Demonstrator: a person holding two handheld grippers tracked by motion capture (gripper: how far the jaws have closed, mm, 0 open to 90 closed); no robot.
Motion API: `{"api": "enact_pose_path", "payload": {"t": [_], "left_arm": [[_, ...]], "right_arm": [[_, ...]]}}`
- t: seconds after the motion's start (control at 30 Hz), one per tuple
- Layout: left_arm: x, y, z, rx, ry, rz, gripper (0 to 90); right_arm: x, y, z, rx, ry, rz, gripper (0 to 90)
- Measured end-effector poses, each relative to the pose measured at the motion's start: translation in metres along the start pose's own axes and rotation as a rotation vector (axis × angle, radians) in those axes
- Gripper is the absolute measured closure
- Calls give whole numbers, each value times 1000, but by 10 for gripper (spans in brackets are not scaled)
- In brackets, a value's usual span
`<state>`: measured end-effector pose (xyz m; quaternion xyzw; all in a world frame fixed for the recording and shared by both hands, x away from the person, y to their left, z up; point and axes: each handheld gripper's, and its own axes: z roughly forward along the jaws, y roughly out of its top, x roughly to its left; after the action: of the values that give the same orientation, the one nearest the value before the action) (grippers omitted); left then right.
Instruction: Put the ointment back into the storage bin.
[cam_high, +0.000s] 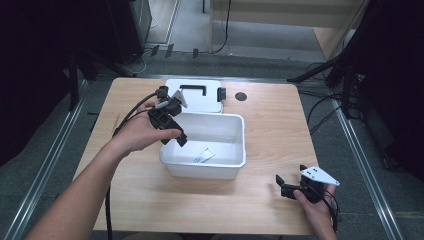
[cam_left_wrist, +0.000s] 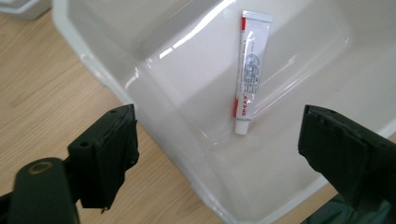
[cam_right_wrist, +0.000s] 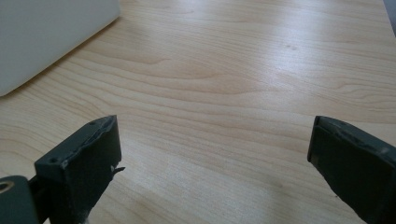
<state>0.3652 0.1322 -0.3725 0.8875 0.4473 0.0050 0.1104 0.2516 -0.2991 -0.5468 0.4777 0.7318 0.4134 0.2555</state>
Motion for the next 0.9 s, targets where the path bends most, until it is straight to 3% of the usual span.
{"api": "enact_pose_path", "payload": {"t": [0.13, 0.33, 0.57, 0.9], "left_arm": [[8, -10, -11, -14, 10, -23, 13], [20, -28, -17, -25, 46, -48, 0], [39, -52, -15, -23, 48, -89, 0], [64, -94, 1, -39, 52, -198, 0]], "right_arm": [[0, 0, 0, 0, -1, 2, 29], [0, 0, 0, -1, -2, -2, 33], [0, 0, 0, 2, -6, 3, 33], [1, 0, 0, 3, -13, -7, 35]]}}
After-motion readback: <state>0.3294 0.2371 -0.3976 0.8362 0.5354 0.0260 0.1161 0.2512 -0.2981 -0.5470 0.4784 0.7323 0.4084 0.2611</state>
